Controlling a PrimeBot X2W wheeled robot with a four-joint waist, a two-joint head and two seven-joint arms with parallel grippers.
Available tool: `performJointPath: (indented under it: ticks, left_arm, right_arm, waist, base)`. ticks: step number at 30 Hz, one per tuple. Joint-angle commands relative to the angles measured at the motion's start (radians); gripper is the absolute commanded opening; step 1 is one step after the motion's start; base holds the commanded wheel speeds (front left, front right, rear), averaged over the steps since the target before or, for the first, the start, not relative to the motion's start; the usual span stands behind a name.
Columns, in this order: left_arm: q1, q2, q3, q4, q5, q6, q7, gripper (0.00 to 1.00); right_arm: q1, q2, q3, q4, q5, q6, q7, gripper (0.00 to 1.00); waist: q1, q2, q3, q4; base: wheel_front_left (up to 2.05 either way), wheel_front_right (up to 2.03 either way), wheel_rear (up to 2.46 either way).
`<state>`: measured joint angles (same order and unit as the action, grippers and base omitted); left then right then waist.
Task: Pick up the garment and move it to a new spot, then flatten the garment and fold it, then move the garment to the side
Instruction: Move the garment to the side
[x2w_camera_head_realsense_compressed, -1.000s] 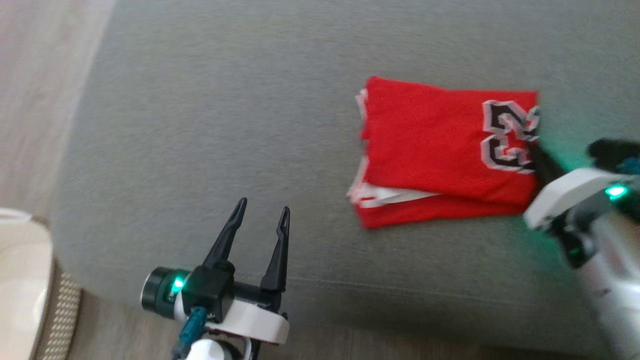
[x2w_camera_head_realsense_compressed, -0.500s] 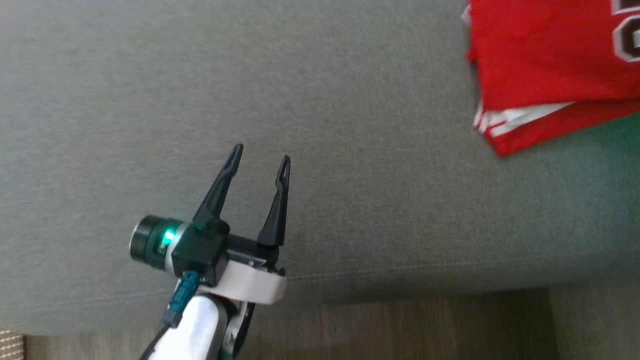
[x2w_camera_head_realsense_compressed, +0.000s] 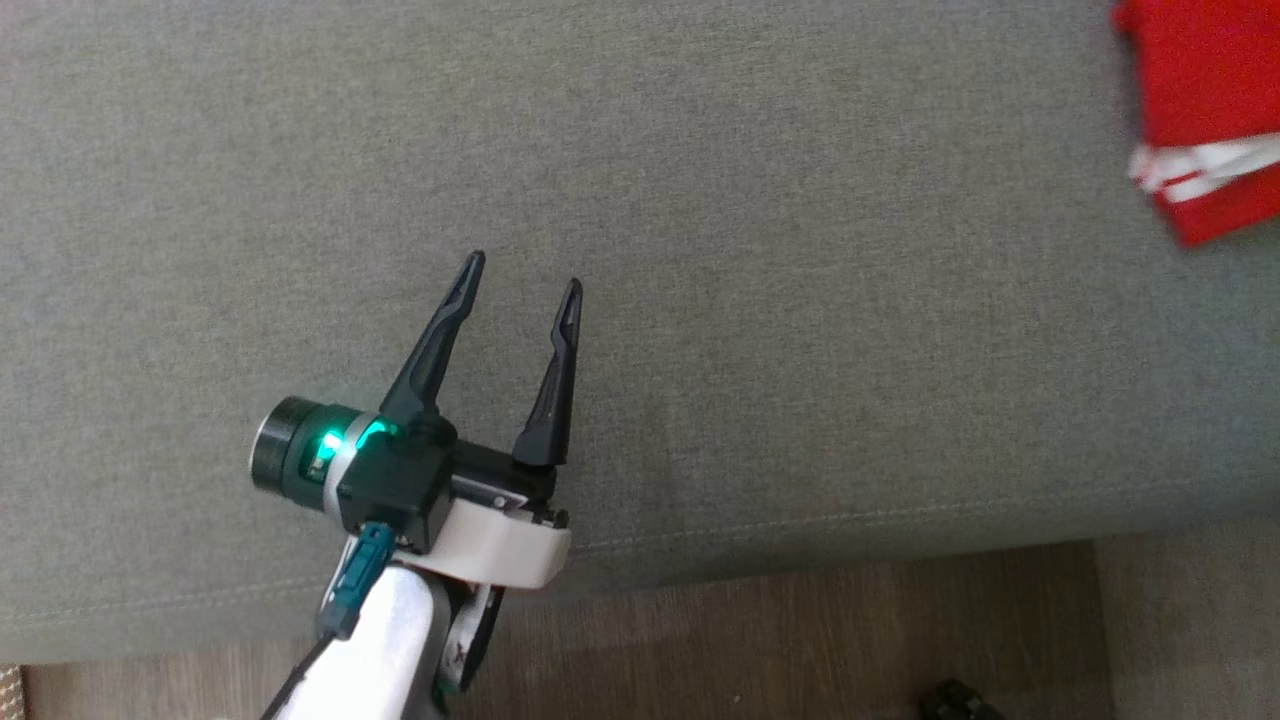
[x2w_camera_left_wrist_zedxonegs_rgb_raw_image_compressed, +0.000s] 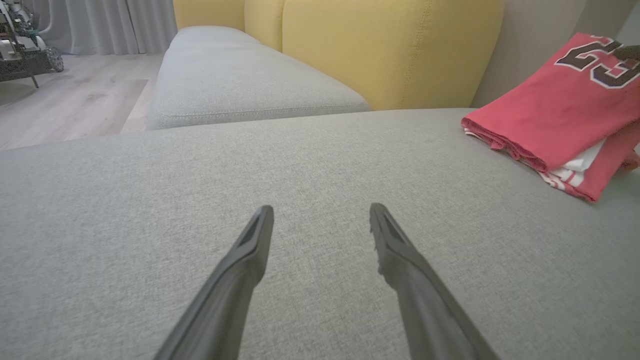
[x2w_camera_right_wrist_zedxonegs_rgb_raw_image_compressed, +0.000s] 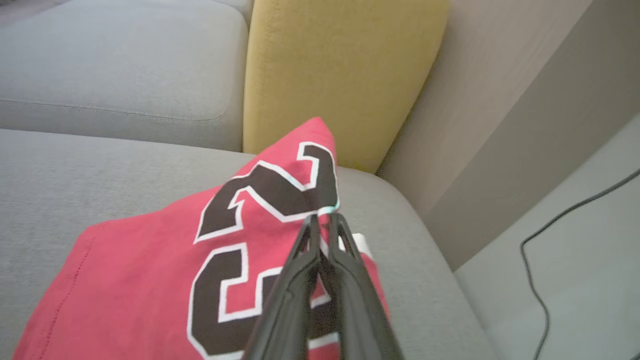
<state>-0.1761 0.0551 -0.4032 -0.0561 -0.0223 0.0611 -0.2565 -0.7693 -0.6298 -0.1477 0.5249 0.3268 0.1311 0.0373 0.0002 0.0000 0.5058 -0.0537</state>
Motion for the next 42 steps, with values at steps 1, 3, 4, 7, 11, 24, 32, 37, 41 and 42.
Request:
performJointPath:
  ticks: [1, 3, 4, 7, 11, 24, 32, 37, 41, 42]
  left_arm:
    - [-0.020, 0.000, 0.034, -0.038, 0.011, -0.002, -0.005, 1.00]
    - [-0.021, 0.000, 0.036, -0.040, 0.011, -0.001, -0.005, 1.00]
    - [-0.021, 0.000, 0.037, -0.040, 0.011, -0.001, -0.005, 1.00]
    - [-0.021, 0.000, 0.036, -0.035, 0.005, -0.003, -0.005, 1.00]
    - [-0.024, -0.001, 0.033, -0.031, 0.002, -0.005, -0.005, 1.00]
    - [0.061, -0.004, 0.083, 0.011, -0.096, 0.037, -0.005, 1.00]
    - [0.159, -0.005, 0.138, 0.018, -0.197, 0.038, -0.005, 1.00]
    - [0.211, -0.005, 0.171, -0.006, -0.165, 0.024, -0.005, 1.00]
    - [0.250, -0.005, 0.191, -0.017, -0.146, 0.013, -0.005, 1.00]
    - [0.261, -0.005, 0.198, -0.020, -0.136, 0.009, -0.005, 1.00]
  right_arm:
    - [0.014, -0.031, -0.038, -0.052, -0.042, 0.000, 0.001, 0.00]
    - [0.026, -0.014, -0.085, -0.087, -0.115, 0.000, 0.013, 0.00]
    - [0.032, 0.000, -0.105, -0.103, -0.146, 0.000, 0.023, 0.00]
    - [0.048, 0.043, -0.159, -0.145, -0.241, 0.000, 0.055, 1.00]
    - [0.064, 0.095, -0.225, -0.207, -0.395, 0.000, 0.070, 1.00]
    - [0.285, 0.424, 0.059, -0.230, -0.335, 0.000, -0.229, 1.00]
    - [0.490, 0.555, 0.124, -0.313, -0.283, 0.000, -0.298, 1.00]
    - [0.633, 0.577, 0.141, -0.415, -0.255, 0.000, -0.299, 1.00]
    - [0.698, 0.579, 0.133, -0.453, -0.241, 0.000, -0.299, 1.00]
    - [0.715, 0.579, 0.123, -0.464, -0.233, 0.000, -0.299, 1.00]
  waist:
    - [-0.0002, 0.0000, 0.003, 0.004]
    - [-0.0002, 0.0000, 0.004, 0.005]
    - [-0.0002, 0.0000, 0.003, 0.006]
    - [-0.0002, 0.0000, 0.001, 0.005]
    - [-0.0002, 0.0000, -0.011, 0.009]
    - [-0.0002, 0.0000, -0.239, 0.075]
    - [-0.0002, 0.0000, -0.402, 0.115]
    - [-0.0002, 0.0000, -0.473, 0.120]
    - [-0.0002, 0.0000, -0.505, 0.116]
    - [-0.0002, 0.0000, -0.512, 0.115]
  base:
    - [0.00, 0.00, 0.00]
    - [0.00, 0.00, 0.00]
    - [0.00, 0.00, 0.00]
    - [0.00, 0.00, 0.00]
    - [0.00, 0.00, 0.00]
    - [0.00, 0.00, 0.00]
    - [0.00, 0.00, 0.00]
    - [0.00, 0.00, 0.00]
    - [0.00, 0.00, 0.00]
    - [0.00, 0.00, 0.00]
